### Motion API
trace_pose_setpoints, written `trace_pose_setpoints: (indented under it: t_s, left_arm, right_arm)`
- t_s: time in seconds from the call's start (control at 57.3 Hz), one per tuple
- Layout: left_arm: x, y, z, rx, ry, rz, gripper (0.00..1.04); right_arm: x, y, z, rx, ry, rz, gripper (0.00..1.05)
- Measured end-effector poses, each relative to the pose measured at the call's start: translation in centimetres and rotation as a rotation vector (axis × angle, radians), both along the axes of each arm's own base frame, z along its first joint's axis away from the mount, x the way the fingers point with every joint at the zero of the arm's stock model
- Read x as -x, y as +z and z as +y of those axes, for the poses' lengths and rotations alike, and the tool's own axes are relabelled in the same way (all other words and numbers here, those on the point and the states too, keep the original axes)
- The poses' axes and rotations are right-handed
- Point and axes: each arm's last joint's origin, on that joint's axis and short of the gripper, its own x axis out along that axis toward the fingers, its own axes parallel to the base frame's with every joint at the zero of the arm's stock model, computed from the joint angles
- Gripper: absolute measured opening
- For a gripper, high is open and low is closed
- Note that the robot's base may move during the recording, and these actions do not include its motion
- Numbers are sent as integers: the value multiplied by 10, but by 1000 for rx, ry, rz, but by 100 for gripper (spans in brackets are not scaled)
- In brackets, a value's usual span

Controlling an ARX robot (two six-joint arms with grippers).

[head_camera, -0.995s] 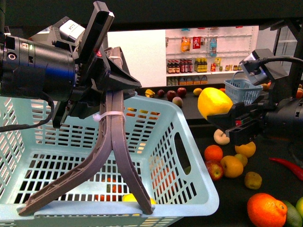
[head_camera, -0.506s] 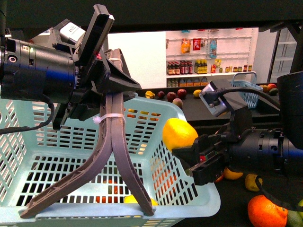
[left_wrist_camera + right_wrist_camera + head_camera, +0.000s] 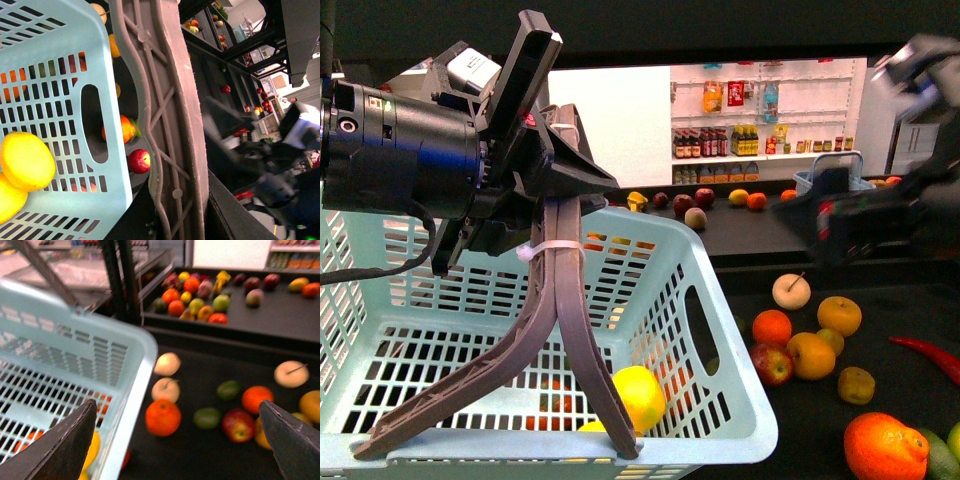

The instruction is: Pick lemon from shelf

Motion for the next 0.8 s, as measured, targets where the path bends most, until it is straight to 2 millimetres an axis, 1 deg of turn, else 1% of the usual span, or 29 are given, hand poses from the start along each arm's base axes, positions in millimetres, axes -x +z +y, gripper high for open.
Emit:
trace_pose_setpoints:
  t_s: [0.017,0.035,0.07,0.087,0.122,0.14,0.175,0.192,0.21,0.244,0.262,0.297,0.314,0.367,0.419,0.454,0.506,0.594,0.664,0.698,0.716,0.751,0.786,0.803]
  left_arm:
    - [0,0,0,0,0,0,15]
    - [0,0,0,0,0,0,15]
    - [0,0,0,0,0,1,15]
    - [0,0,0,0,1,1,15]
    - [0,0,0,1,0,1,15]
    - [0,0,0,1,-1,1,15]
    - [0,0,0,1,-1,1,15]
    - [0,0,0,1,-1,1,15]
    - [0,0,0,1,-1,1,15]
    - [0,0,0,1,-1,1,15]
    - [0,0,0,1,-1,1,15]
    - [0,0,0,1,-1,1,15]
    - [0,0,0,1,-1,1,15]
    - [0,0,0,1,-1,1,15]
    - [0,0,0,1,-1,1,15]
    - [0,0,0,1,0,1,15]
    - [0,0,0,1,0,1,15]
    - [0,0,0,1,1,1,15]
    - [0,0,0,1,-2,1,15]
    - [0,0,0,1,-2,1,15]
    - [0,0,0,1,-1,2,15]
    - [0,0,0,2,-1,2,15]
    - [0,0,0,1,1,2,15]
    - [0,0,0,2,0,3,15]
  right_arm:
    - [7,6,-6,-1,-15,-19,97]
    - [11,9,-8,-2,-21,-27,97]
    - [27,19,-18,-4,-47,-55,97]
    - [32,21,-20,-4,-53,-63,97]
    - [50,27,-29,-4,-78,-90,97]
    - [54,29,-31,-4,-84,-96,97]
    - [73,32,-39,-4,-104,-112,97]
    - [78,33,-40,-4,-108,-114,97]
    - [87,34,-43,-2,-117,-120,97]
    - [105,34,-49,0,-138,-127,97]
    - [110,33,-50,0,-141,-127,97]
    - [127,31,-54,2,-156,-127,97]
    - [130,30,-55,2,-163,-127,97]
    - [151,24,-58,11,-193,-123,97]
    - [167,18,-58,10,-199,-107,97]
    - [175,14,-58,7,-227,-94,95]
    - [196,0,-54,5,-340,-61,82]
    - [224,-29,-49,3,-358,-54,60]
    - [232,-42,-45,6,-373,-92,44]
    - [232,-46,-42,6,-369,-95,34]
    - [232,-46,-41,6,-374,-94,31]
    - [232,-48,-37,7,-398,-97,22]
    - [232,-49,-32,4,-362,-99,11]
    - [233,-49,-31,4,-356,-100,8]
